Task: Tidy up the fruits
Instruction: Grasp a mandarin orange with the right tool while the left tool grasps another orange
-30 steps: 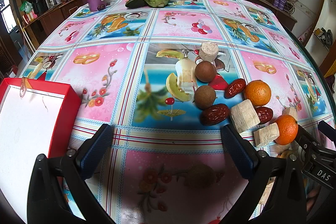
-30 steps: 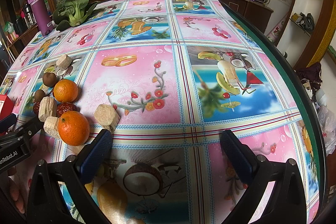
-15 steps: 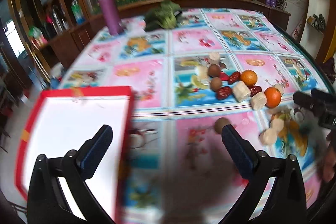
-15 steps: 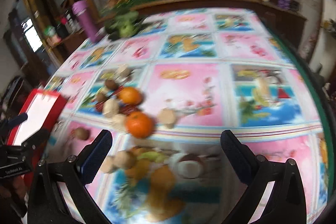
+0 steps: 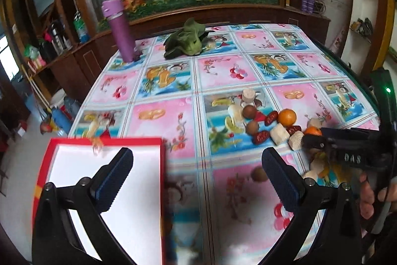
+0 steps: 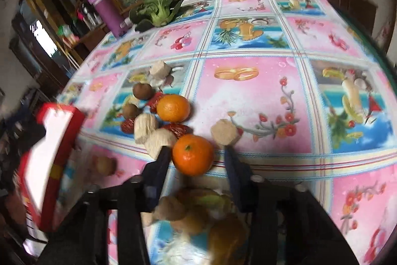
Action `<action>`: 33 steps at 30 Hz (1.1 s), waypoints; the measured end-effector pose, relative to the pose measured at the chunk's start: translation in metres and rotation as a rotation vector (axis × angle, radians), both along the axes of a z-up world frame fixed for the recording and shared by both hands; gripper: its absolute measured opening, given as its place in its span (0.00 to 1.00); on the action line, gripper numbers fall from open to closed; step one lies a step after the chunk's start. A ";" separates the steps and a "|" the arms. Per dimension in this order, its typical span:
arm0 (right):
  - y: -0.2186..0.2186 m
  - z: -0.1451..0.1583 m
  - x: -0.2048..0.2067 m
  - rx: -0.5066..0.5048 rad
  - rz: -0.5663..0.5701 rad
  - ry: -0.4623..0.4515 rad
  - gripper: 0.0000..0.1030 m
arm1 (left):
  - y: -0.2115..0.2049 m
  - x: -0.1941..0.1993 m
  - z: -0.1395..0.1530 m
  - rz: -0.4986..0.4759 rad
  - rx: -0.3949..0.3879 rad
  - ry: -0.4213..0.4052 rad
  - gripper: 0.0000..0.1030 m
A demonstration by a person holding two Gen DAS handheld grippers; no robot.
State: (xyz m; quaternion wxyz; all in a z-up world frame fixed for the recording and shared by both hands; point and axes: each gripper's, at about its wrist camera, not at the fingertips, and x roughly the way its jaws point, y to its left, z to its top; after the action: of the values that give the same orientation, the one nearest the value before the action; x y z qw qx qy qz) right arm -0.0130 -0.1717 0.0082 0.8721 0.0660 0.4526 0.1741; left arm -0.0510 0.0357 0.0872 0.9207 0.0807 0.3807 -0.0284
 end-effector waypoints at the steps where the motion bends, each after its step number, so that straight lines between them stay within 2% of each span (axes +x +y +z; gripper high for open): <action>1: -0.001 0.000 -0.002 0.006 0.008 -0.002 0.32 | -0.005 0.005 0.000 -0.015 0.011 0.000 1.00; 6: -0.023 0.002 -0.001 0.029 -0.064 -0.018 0.32 | -0.030 0.026 -0.004 -0.094 0.035 0.028 1.00; 10: -0.049 0.011 -0.002 0.110 -0.167 -0.053 0.32 | -0.062 0.044 -0.012 -0.194 0.061 0.062 0.99; 11: -0.055 0.012 -0.003 0.121 -0.199 -0.064 0.32 | -0.072 0.052 -0.016 -0.223 0.067 0.082 0.98; 13: -0.064 0.015 -0.003 0.147 -0.238 -0.071 0.32 | -0.083 0.063 -0.023 -0.260 0.060 0.124 0.78; 16: -0.075 0.017 -0.003 0.190 -0.278 -0.068 0.32 | -0.100 0.078 -0.037 -0.296 0.039 0.192 0.70; 19: -0.078 0.016 -0.001 0.223 -0.283 -0.051 0.32 | -0.111 0.084 -0.043 -0.328 0.019 0.212 0.59; 21: -0.077 0.015 0.000 0.232 -0.281 -0.038 0.32 | -0.117 0.086 -0.045 -0.353 -0.003 0.231 0.58; 28: -0.076 0.014 0.001 0.246 -0.270 -0.030 0.32 | -0.131 0.091 -0.058 -0.399 -0.007 0.276 0.52; 33: -0.076 0.014 0.001 0.244 -0.278 -0.036 0.32 | -0.133 0.091 -0.054 -0.428 -0.026 0.256 0.45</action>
State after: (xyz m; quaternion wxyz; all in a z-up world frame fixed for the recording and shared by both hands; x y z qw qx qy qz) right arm -0.0122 -0.2477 0.0220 0.8813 0.2298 0.3988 0.1067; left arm 0.0401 -0.0978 0.0330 0.8389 0.1435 0.4682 -0.2375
